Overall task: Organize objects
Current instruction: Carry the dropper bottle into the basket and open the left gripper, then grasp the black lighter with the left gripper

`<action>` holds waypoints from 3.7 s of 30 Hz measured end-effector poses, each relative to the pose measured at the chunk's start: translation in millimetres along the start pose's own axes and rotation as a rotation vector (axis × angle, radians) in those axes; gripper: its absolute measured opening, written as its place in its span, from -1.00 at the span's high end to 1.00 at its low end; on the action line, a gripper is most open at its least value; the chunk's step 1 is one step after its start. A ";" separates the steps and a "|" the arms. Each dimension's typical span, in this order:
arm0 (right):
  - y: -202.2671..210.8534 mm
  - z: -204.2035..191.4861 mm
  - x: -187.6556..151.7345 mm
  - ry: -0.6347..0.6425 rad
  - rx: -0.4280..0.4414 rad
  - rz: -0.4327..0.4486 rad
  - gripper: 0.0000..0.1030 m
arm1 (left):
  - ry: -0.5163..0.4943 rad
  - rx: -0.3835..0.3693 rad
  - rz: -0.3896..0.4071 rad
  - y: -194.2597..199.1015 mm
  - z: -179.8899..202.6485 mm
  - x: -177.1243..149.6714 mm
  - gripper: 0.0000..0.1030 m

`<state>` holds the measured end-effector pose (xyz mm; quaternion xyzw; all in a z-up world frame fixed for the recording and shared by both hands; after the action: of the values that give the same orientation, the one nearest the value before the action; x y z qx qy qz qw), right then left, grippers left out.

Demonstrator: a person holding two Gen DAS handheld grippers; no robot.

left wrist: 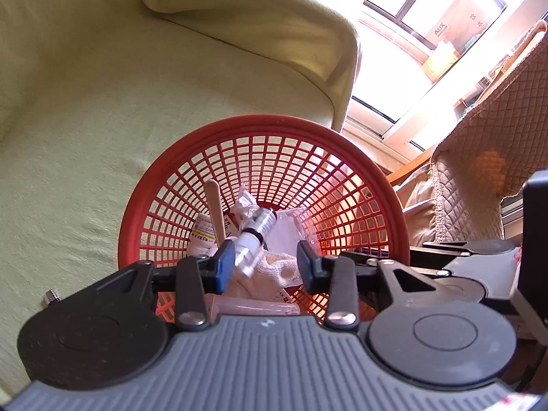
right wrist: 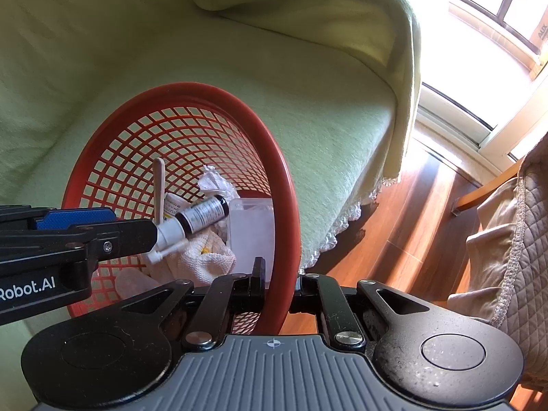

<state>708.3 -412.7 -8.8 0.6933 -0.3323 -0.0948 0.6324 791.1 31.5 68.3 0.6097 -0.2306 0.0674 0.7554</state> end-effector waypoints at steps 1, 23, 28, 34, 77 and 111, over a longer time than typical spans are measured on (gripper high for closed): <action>1.0 -1.2 -1.2 0.001 -0.001 0.001 0.87 | 0.004 0.001 -0.001 2.5 -2.1 -1.9 0.30; 4.2 0.1 -6.0 -0.046 -0.012 -0.015 0.87 | 0.132 0.227 -0.050 67.0 -86.8 -70.6 0.22; 0.1 13.9 -1.6 -0.122 0.008 -0.020 0.87 | 0.179 0.257 -0.073 74.8 -106.5 -89.7 0.22; -28.9 106.4 3.3 -0.590 0.083 -0.088 0.86 | 0.205 0.278 -0.090 86.1 -120.4 -107.1 0.22; 10.5 -42.3 -8.9 -0.114 0.028 -0.069 0.72 | 0.304 0.346 -0.119 59.5 -162.0 -152.0 0.22; -3.8 -48.5 21.4 -0.037 -0.039 -0.047 0.73 | 0.321 0.346 -0.204 -55.0 -212.3 -166.7 0.63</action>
<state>752.6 -385.7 2.7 0.6865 -0.3259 -0.1288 0.6371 721.2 249.9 -84.3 0.7315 -0.0301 0.1252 0.6696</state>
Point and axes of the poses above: each gripper's, at about its wrist camera, not at the fingertips, and y roughly against the way its jaws point, z to its right, x to its top, the point moved 3 cm from there along -y, roughly the way its jaws point, and after that the axes turned 14 degrees about -y, right-handed, at the moved point
